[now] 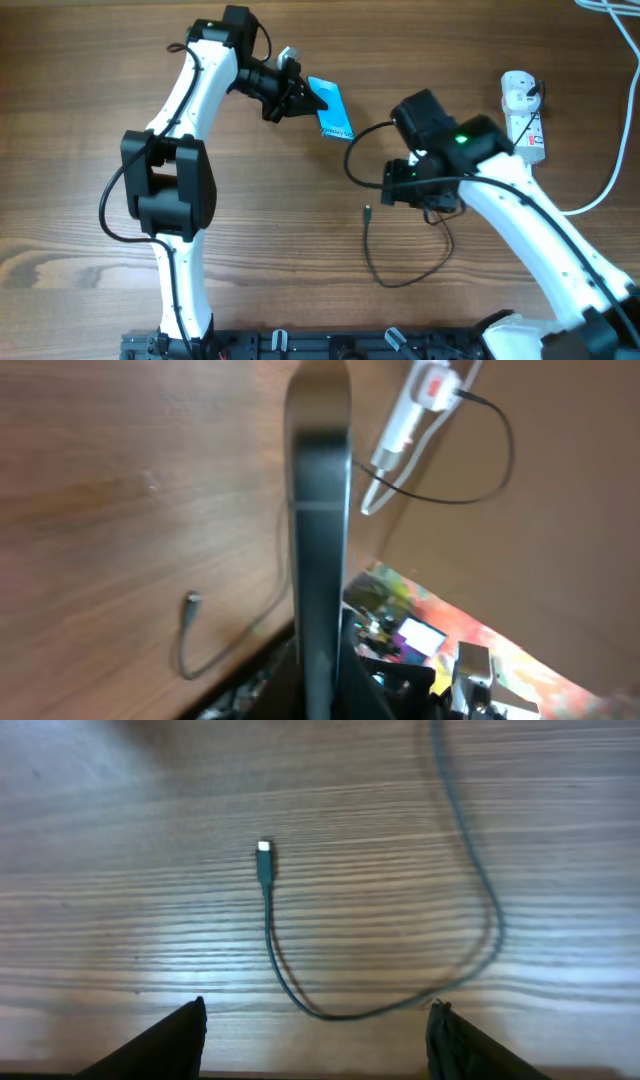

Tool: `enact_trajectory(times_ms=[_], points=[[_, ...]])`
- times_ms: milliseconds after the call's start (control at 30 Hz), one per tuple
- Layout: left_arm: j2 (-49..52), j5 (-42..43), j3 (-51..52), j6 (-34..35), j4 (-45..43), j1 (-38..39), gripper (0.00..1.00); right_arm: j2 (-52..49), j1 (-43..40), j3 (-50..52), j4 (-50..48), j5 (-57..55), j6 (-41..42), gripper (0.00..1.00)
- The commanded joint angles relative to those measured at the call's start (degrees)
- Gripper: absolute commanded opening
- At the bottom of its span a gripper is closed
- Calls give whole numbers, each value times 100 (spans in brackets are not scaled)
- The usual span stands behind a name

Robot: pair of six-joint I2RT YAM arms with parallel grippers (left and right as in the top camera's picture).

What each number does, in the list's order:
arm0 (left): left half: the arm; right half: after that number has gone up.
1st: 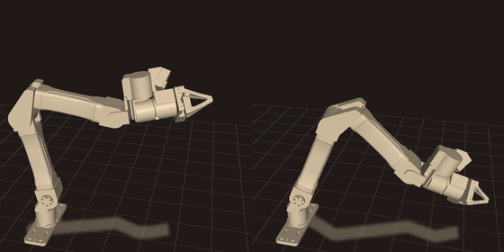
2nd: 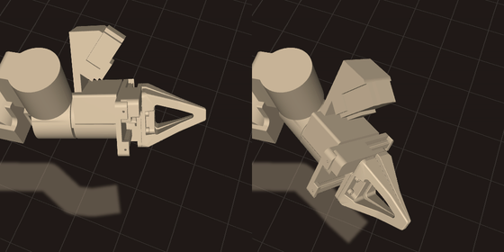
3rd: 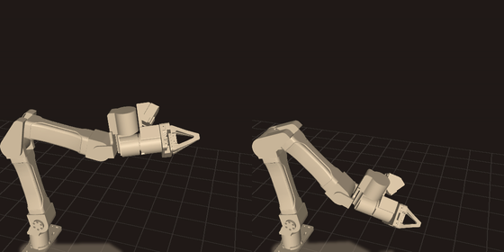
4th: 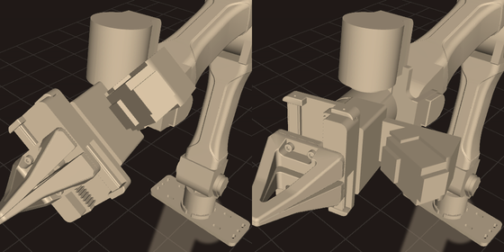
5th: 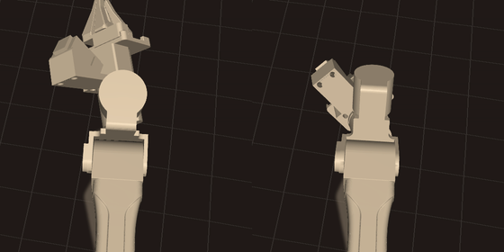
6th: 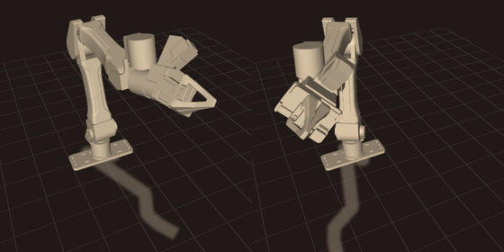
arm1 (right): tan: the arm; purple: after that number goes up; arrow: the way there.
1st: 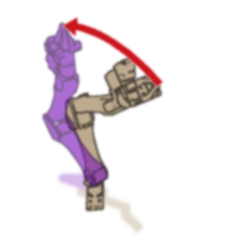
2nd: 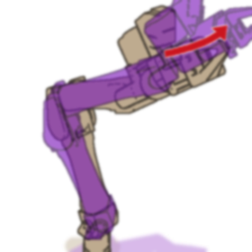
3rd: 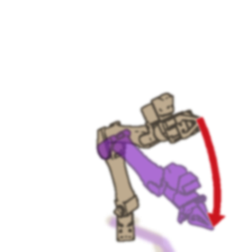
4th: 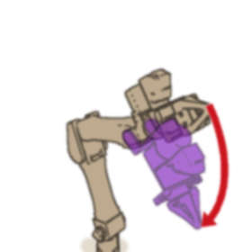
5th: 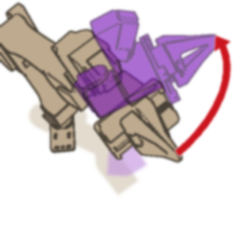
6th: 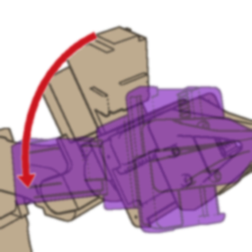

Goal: Plug charger to phone and switch on socket
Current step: 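Release the phone with the right gripper and move it over the cable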

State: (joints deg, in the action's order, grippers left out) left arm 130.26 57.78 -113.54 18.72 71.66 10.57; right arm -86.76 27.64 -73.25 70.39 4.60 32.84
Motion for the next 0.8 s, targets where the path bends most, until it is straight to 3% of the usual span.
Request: enact_trajectory(times_ms=[0, 67, 267, 433, 567, 767], points=[[-28, -713, -118, -181, -105, 20, 4, -407, -7, 374, -378, 590, -345, 64], [-28, -909, -118, -181, -101, 20, 4, -610, -7, 579, -632, 623, -219, 55], [-28, -975, -118, -181, -166, 20, 4, -1051, 247, 1016, -1381, 833, -188, 55], [-28, -988, -118, -181, -164, 20, 4, -1307, 446, 1086, -1786, 262, 566, 54], [-28, -990, -118, -181, -166, 20, 4, -1539, 544, 1095, -1891, 129, 1084, 40], [-28, -988, -118, -181, -164, 20, 4, -1749, 863, 1099, -2039, -208, 1261, 41]])
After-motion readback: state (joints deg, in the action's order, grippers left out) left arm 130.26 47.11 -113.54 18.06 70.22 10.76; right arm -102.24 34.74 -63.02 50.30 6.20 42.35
